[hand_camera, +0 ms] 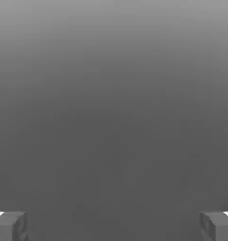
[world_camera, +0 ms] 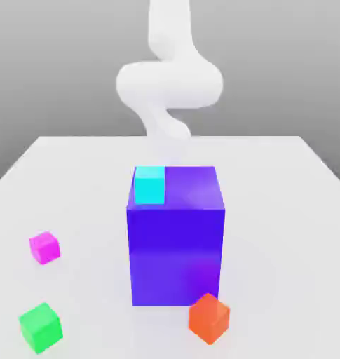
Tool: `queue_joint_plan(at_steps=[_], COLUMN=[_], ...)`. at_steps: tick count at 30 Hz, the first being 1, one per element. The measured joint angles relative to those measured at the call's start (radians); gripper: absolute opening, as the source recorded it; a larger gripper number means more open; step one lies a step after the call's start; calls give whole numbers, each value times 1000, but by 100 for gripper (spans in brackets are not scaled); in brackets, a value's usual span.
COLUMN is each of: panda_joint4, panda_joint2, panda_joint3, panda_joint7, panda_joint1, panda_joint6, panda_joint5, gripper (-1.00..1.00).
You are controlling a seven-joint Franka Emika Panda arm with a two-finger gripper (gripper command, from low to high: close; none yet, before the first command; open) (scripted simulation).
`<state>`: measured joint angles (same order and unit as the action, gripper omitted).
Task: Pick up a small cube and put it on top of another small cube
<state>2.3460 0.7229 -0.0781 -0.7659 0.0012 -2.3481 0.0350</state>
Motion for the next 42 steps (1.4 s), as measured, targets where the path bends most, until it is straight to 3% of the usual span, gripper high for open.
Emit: queue_joint_plan(at_steps=[9, 18, 22, 26, 33, 42], panda_joint4=[166, 329, 404, 472, 450, 411], panda_joint2=[-291, -573, -679, -756, -857, -1005], panda_joint3=[-250, -423, -481, -537, -453, -167], panda_joint7=[123, 222, 221, 152, 258, 462], panda_joint1=[-12, -81, -162, -250, -300, -520], panda_joint6=[-172, -341, -423, -505, -576, -676], panda_joint5=[129, 224, 204, 87, 220, 493], gripper=[0, 0, 0, 0, 0, 0])
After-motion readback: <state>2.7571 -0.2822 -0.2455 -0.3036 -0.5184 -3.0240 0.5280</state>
